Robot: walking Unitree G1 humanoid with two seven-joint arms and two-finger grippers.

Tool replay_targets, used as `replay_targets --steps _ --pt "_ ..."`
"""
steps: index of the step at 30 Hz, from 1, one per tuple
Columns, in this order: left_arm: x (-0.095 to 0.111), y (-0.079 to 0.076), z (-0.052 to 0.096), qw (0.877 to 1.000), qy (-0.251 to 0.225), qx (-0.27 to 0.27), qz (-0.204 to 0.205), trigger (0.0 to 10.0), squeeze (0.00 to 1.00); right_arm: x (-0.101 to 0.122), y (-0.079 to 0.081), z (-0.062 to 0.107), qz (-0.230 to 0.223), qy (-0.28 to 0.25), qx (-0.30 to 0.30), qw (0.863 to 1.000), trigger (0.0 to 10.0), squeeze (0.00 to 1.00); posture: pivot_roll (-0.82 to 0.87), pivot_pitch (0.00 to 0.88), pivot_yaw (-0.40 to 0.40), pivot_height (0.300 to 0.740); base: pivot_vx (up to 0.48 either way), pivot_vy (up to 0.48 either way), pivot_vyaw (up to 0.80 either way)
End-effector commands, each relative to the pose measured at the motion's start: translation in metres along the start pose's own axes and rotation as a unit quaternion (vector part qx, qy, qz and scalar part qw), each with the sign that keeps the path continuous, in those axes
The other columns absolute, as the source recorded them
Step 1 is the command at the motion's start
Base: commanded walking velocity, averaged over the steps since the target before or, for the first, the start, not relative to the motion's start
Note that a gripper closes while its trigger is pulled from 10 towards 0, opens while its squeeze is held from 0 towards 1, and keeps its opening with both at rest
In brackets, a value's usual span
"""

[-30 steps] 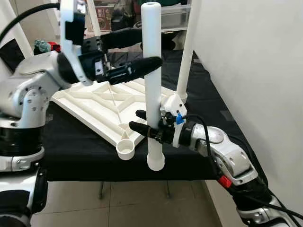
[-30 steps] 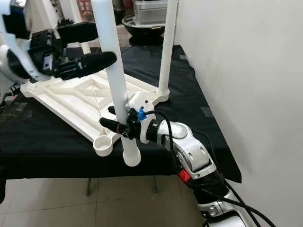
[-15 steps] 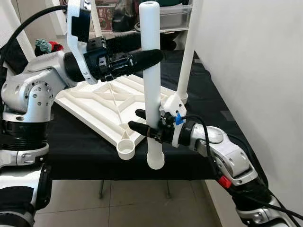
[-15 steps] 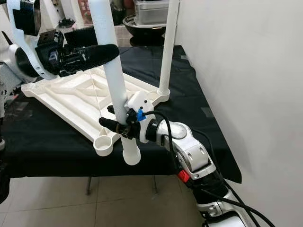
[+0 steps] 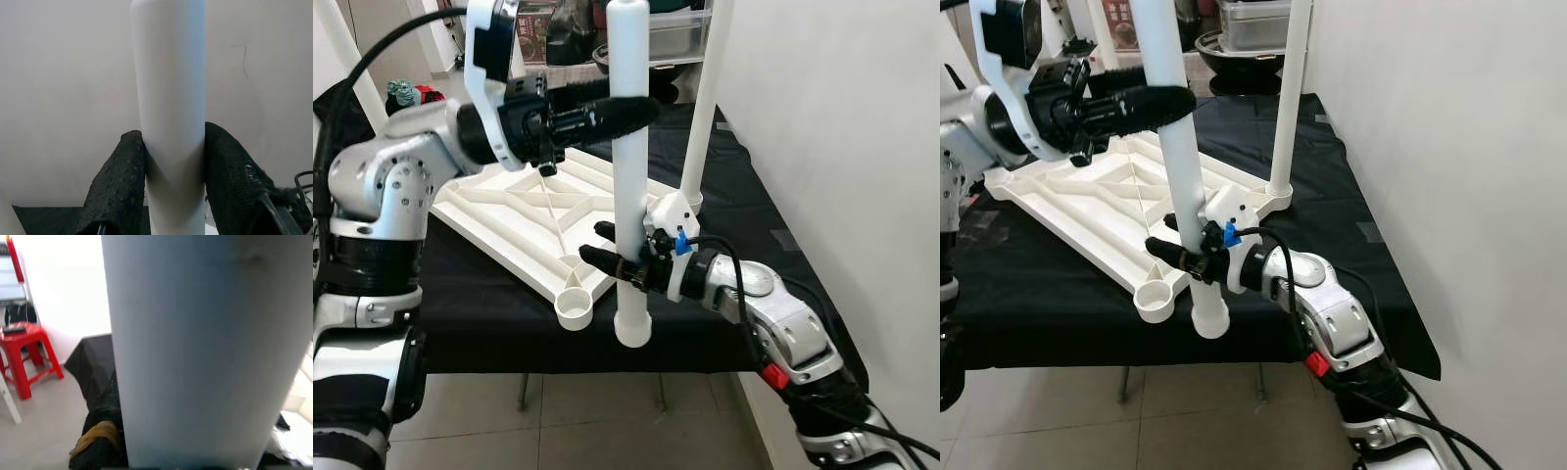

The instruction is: Building children table

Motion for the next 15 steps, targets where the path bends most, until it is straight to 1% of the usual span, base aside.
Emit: replay_targets --steps 1,2,4,8,9,10,15 --pt "0.007 0.003 -0.001 1.000 0.008 0.004 -0.012 0.0 0.00 -0.007 0.004 -0.005 -0.012 0.009 0.003 1.000 10.0 0.11 -0.04 0.000 0.038 0.740 0.000 0.000 0.00" --pt "0.008 0.004 -0.002 1.000 0.006 0.004 -0.014 0.0 0.00 -0.011 0.005 -0.007 -0.023 0.012 -0.001 1.000 10.0 1.00 -0.03 0.000 0.037 0.740 0.000 0.000 0.00" --pt "0.010 0.004 -0.003 1.000 0.003 0.004 -0.017 0.0 0.00 -0.017 0.005 -0.010 -0.031 0.014 -0.009 0.999 10.0 1.00 -0.03 0.000 0.037 0.740 0.000 0.000 0.00" --pt "0.012 0.004 -0.005 1.000 0.001 0.004 -0.018 0.0 0.00 -0.021 0.003 -0.011 -0.025 0.013 -0.030 0.999 10.0 1.00 -0.03 0.000 0.035 0.740 0.000 0.000 0.00" --pt "0.013 0.004 -0.005 1.000 0.000 0.003 -0.018 0.0 0.00 -0.021 0.002 -0.012 -0.026 0.013 -0.038 0.999 10.0 0.76 -0.03 0.000 0.035 0.740 0.000 0.000 0.00" --pt "0.014 0.004 -0.006 1.000 -0.001 0.003 -0.019 0.0 0.00 -0.022 0.001 -0.013 -0.030 0.011 -0.044 0.998 10.0 0.00 -0.03 0.000 0.035 0.740 0.000 0.000 0.00" --pt "0.015 0.004 -0.007 1.000 -0.005 0.002 -0.020 0.0 0.00 -0.024 0.000 -0.015 -0.046 0.005 -0.054 0.997 10.0 0.00 -0.03 0.000 0.033 0.740 0.000 0.000 0.00"
Point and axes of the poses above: a point about 5 cm out from each wrist's last joint towards the gripper, its own z axis pointing back from the gripper into the wrist, its own x axis along the axis of the wrist's last joint, y = z × x, the point moved 1 cm from there along -z, pointing out of the wrist towards the gripper, and after that the axes turned 9 degrees about -z, right-handed, at the moved point
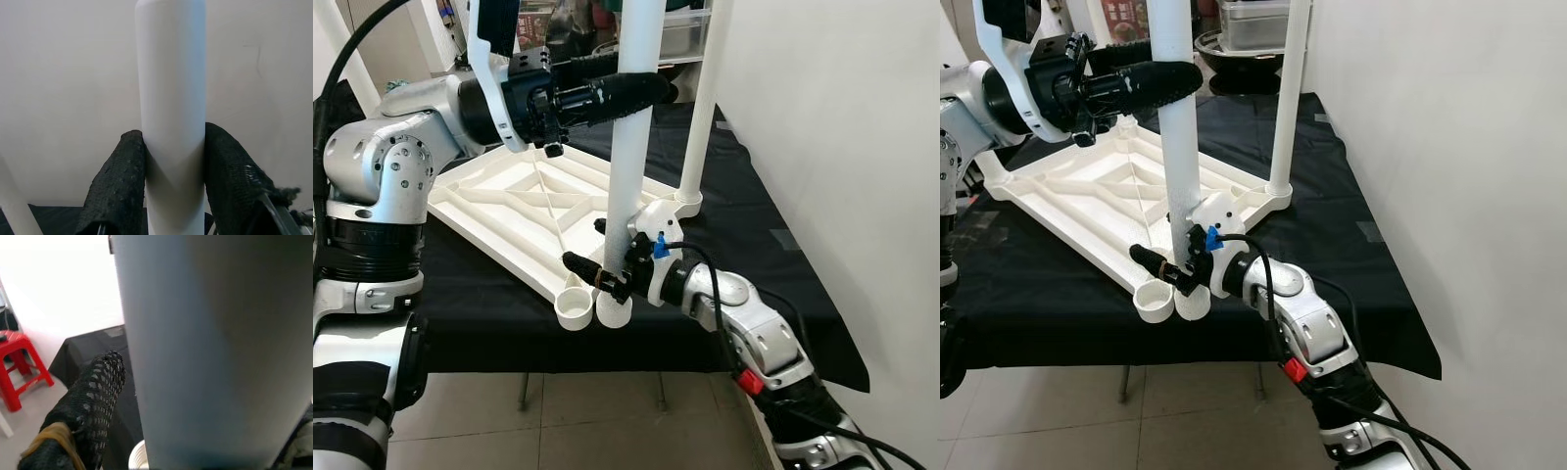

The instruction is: Building children table

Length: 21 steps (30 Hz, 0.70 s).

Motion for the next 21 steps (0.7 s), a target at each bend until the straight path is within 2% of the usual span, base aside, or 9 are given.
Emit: replay_targets --steps 1,3,4,11,14,16,21 --pt "0.009 0.000 -0.002 1.000 -0.011 -0.006 -0.008 0.0 0.00 -0.005 -0.001 -0.002 -0.014 0.000 -0.008 1.000 5.2 0.00 -0.03 0.000 0.031 0.740 0.000 0.000 0.00" --pt "0.009 0.000 -0.003 1.000 -0.012 -0.006 -0.009 0.0 0.00 -0.005 -0.001 -0.002 -0.020 -0.004 -0.010 1.000 5.2 0.00 -0.03 0.000 0.031 0.740 0.000 0.000 0.00" --pt "0.010 0.000 -0.003 1.000 -0.014 -0.005 -0.010 0.0 0.00 -0.005 -0.002 -0.003 -0.030 -0.010 -0.015 0.999 0.0 0.00 -0.03 0.000 0.027 0.740 0.000 0.000 0.00" --pt "0.012 0.001 -0.003 1.000 -0.027 0.001 -0.010 0.0 0.00 -0.002 0.001 -0.011 -0.080 -0.063 -0.017 0.995 0.0 0.00 -0.03 0.000 0.026 0.740 0.000 0.000 0.00" --pt "0.012 0.001 -0.003 1.000 -0.027 0.001 -0.010 0.0 0.00 -0.002 0.001 -0.011 -0.080 -0.063 -0.017 0.995 0.0 0.00 -0.03 0.000 0.026 0.740 0.000 0.000 0.00" --pt "0.013 0.001 -0.003 0.999 -0.033 0.003 -0.008 0.0 0.00 0.002 0.004 -0.014 -0.092 -0.087 -0.012 0.992 0.0 0.00 -0.03 0.000 0.029 0.740 0.000 0.000 0.00" --pt "0.013 0.002 -0.002 0.999 -0.039 0.009 -0.007 0.0 0.00 0.005 0.004 -0.016 -0.094 -0.099 -0.015 0.991 0.0 0.00 -0.03 0.000 0.032 0.740 0.000 0.000 0.00"
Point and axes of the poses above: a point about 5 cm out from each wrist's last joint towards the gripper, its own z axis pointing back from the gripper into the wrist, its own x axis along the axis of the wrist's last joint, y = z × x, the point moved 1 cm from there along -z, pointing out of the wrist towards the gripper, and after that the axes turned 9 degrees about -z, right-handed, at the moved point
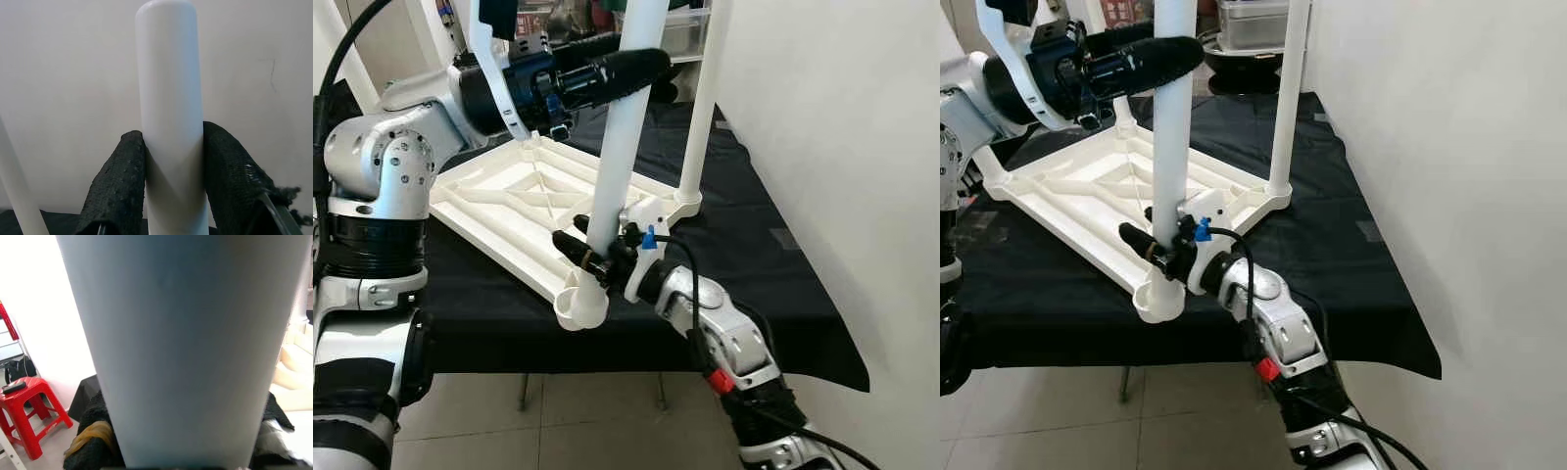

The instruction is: Building children table

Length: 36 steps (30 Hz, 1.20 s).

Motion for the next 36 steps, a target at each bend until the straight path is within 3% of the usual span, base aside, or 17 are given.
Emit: replay_targets --steps 1,3,4,5,6,12,17,23,25,27,28,29,30,31,32,34,36 --pt "0.007 0.001 0.001 1.000 -0.018 0.003 -0.009 0.0 0.00 0.007 -0.008 0.002 -0.016 -0.026 -0.018 0.999 0.0 0.00 -0.03 0.000 0.032 0.740 0.000 0.000 0.00" --pt "0.008 0.001 0.002 1.000 -0.022 0.006 -0.010 0.0 0.00 0.007 -0.010 0.003 -0.013 -0.026 -0.021 0.999 0.0 0.00 -0.03 0.000 0.029 0.740 0.000 0.000 0.00" --pt "0.009 0.005 0.006 0.999 -0.025 0.030 -0.013 9.2 0.56 0.008 -0.013 0.004 -0.007 -0.025 -0.030 0.999 0.0 0.00 -0.03 0.000 0.027 0.740 0.000 0.000 0.00" --pt "0.010 0.008 0.008 0.998 -0.027 0.047 -0.015 9.2 0.56 0.009 -0.016 0.005 -0.004 -0.026 -0.035 0.999 0.0 0.00 -0.03 0.000 0.027 0.740 0.000 0.000 0.00" --pt "0.011 0.008 0.012 0.998 -0.032 0.054 -0.015 10.0 1.00 0.010 -0.019 0.006 0.003 -0.026 -0.045 0.999 0.0 0.00 -0.03 0.000 0.024 0.740 0.000 0.000 0.00" --pt "0.027 0.007 0.040 0.992 -0.063 0.110 -0.016 10.0 1.00 0.020 -0.037 0.011 0.032 -0.032 -0.094 0.995 0.0 0.00 -0.02 0.000 0.015 0.740 0.000 0.000 0.00" --pt "0.027 -0.033 0.074 0.986 -0.022 0.164 -0.036 10.0 1.00 0.037 -0.065 0.026 0.060 -0.051 -0.183 0.980 0.0 0.00 -0.01 0.000 -0.004 0.740 0.000 0.000 0.00" --pt "0.018 -0.050 0.084 0.977 -0.012 0.213 -0.015 10.0 1.00 0.048 -0.080 0.039 0.075 -0.054 -0.217 0.972 0.0 0.00 0.00 0.000 -0.025 0.740 0.000 0.000 0.00" --pt "0.020 -0.052 0.083 0.970 -0.040 0.239 0.003 10.0 1.00 0.055 -0.086 0.044 0.082 -0.054 -0.231 0.968 0.0 0.00 0.00 0.000 -0.042 0.740 0.000 0.000 0.00" --pt "-0.007 -0.054 0.088 0.942 -0.012 0.335 0.027 10.0 1.00 0.070 -0.102 0.055 0.096 -0.059 -0.265 0.958 0.0 0.00 0.02 0.014 -0.056 0.740 0.000 0.000 0.00" --pt "-0.007 -0.054 0.088 0.942 -0.012 0.335 0.027 10.0 1.00 0.070 -0.102 0.055 0.096 -0.059 -0.265 0.958 0.0 0.00 0.02 0.014 -0.056 0.740 0.000 0.000 0.00" --pt "-0.076 -0.064 0.106 0.887 0.134 0.439 0.037 10.0 0.22 0.083 -0.109 0.061 0.097 -0.073 -0.282 0.952 10.0 0.00 0.01 0.043 -0.058 0.740 0.000 0.000 0.00" --pt "-0.076 -0.064 0.106 0.887 0.134 0.439 0.037 10.0 0.22 0.083 -0.109 0.061 0.097 -0.073 -0.282 0.952 10.0 0.00 0.01 0.043 -0.058 0.740 0.000 0.000 0.00" --pt "-0.104 -0.075 0.112 0.868 0.175 0.461 0.056 10.0 0.00 0.086 -0.107 0.061 0.096 -0.077 -0.280 0.952 10.0 0.00 0.00 0.048 -0.057 0.740 0.000 0.000 0.00" --pt "-0.104 -0.075 0.112 0.868 0.175 0.461 0.056 10.0 0.00 0.086 -0.107 0.061 0.096 -0.077 -0.280 0.952 10.0 0.00 0.00 0.048 -0.057 0.740 0.000 0.000 0.00" --pt "-0.123 -0.086 0.114 0.854 0.204 0.472 0.075 10.0 0.00 0.087 -0.104 0.060 0.096 -0.080 -0.277 0.953 10.0 0.00 -0.02 0.047 -0.049 0.740 0.000 0.000 0.00" --pt "-0.150 -0.109 0.110 0.842 0.244 0.470 0.105 10.0 0.00 0.085 -0.096 0.061 0.095 -0.080 -0.268 0.955 10.0 0.00 -0.05 0.047 -0.039 0.740 0.000 0.000 0.00"
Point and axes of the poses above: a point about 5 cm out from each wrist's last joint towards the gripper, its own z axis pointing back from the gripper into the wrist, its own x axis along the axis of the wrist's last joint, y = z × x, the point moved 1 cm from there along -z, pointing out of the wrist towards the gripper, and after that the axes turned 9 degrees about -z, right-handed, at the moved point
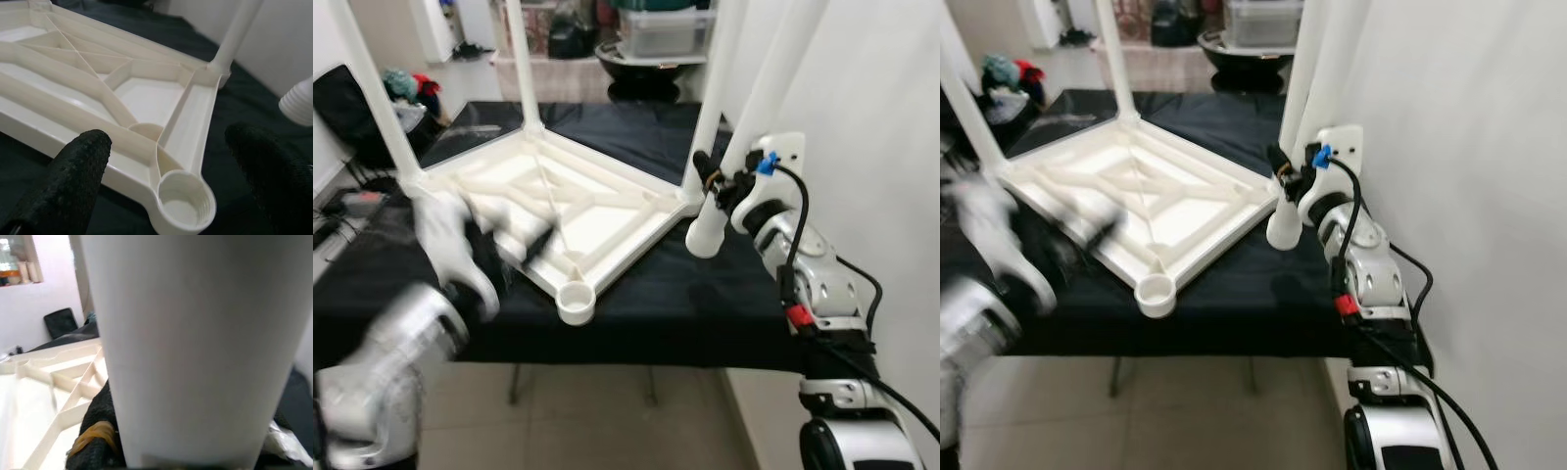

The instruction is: Building children table

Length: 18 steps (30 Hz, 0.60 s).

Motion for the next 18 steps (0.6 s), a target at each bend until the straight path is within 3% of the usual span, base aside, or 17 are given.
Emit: replay_targets --steps 1,4,7,11,14,18 --pt "-0.014 -0.018 0.001 1.000 0.019 -0.008 -0.013 10.0 0.00 -0.001 0.010 0.008 -0.008 0.001 0.014 1.000 10.0 0.00 -0.05 0.044 -0.036 0.740 0.000 0.480 0.00" --pt "-0.028 -0.030 0.003 0.999 0.045 -0.013 -0.009 10.0 0.00 -0.009 0.016 0.019 -0.012 0.012 0.020 1.000 10.0 0.00 -0.06 0.041 -0.026 0.740 0.000 0.480 0.00" --pt "-0.033 -0.031 0.005 0.998 0.047 -0.006 -0.027 10.0 0.00 -0.022 0.023 0.029 -0.031 0.027 0.023 0.999 10.0 0.00 -0.06 0.034 -0.015 0.740 0.000 0.480 0.00" --pt "-0.035 -0.031 0.005 0.998 0.045 -0.003 -0.039 10.0 0.00 -0.023 0.025 0.030 -0.039 0.029 0.023 0.999 10.0 0.00 -0.06 0.034 -0.015 0.740 0.000 0.480 0.00" --pt "-0.048 -0.031 0.010 0.996 0.052 -0.010 -0.078 10.0 0.00 -0.027 0.030 0.032 -0.041 0.034 0.027 0.998 10.0 0.00 -0.06 0.032 -0.022 0.740 0.000 0.480 0.00" --pt "-0.049 -0.033 0.011 0.995 0.050 -0.018 -0.087 10.0 0.00 -0.028 0.030 0.032 -0.038 0.036 0.025 0.998 10.0 0.00 -0.07 0.025 -0.021 0.740 0.000 0.480 0.00"
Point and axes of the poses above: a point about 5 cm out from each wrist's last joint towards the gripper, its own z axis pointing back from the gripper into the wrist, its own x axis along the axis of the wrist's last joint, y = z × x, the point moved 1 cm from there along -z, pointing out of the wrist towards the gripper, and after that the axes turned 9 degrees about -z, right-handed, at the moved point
